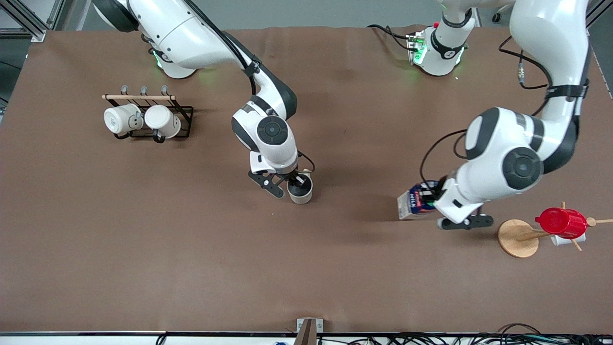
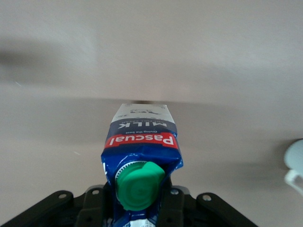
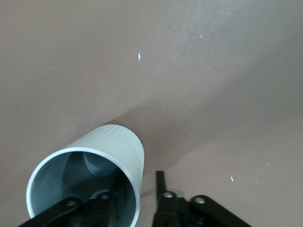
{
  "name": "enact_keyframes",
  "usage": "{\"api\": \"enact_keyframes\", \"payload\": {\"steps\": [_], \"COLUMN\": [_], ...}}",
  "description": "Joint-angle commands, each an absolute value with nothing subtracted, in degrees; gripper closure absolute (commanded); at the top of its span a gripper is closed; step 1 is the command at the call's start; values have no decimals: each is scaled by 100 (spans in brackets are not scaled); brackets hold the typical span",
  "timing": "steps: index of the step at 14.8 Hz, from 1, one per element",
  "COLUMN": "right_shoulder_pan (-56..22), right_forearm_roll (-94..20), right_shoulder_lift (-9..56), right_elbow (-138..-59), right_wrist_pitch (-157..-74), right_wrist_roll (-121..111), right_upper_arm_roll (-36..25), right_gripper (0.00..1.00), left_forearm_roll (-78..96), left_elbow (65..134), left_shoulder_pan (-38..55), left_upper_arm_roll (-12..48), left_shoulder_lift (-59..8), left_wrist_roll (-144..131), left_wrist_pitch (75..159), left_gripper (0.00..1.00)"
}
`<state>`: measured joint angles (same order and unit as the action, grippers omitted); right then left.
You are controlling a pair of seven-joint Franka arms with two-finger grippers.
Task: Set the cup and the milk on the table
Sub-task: 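Carry the mug and the milk carton toward the table centre, then release the mug with the right gripper and withdraw it toward its base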
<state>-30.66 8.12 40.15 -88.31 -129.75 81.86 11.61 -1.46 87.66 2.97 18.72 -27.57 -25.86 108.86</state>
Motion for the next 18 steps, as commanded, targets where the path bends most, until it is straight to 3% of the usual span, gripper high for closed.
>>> {"api": "enact_keyframes", "payload": {"steps": [1, 4, 11, 18], "right_shoulder_pan": [-2735, -2243, -837, -712], "right_forearm_roll": [949, 914, 905, 326], "right_shoulder_lift": [3606, 2649, 1030, 115], "right_elbow": [-8903, -8894, -8886, -8877], "right_wrist_pitch": [-12668, -11499, -9872, -9150], "right_wrist_roll": [8035, 6912, 3881, 1557], "right_upper_arm_roll": [1239, 1239, 1160, -332], "right_gripper": [0, 0, 0, 0], "left_forearm_roll": [-123, -132, -193, -211], "left_elbow": [8745, 8745, 8360, 7876], "left_shoulder_pan": [798, 1290, 2179, 2426], "left_upper_arm_roll": [1898, 1898, 1872, 1811], "left_shoulder_lift": [-2742, -2768, -3216, -3576], "left_wrist_roll": [-3372, -4164, -4816, -4781], "left_wrist_pitch": [10811, 10811, 10863, 10925], "left_gripper": [73, 73, 73, 74]}}
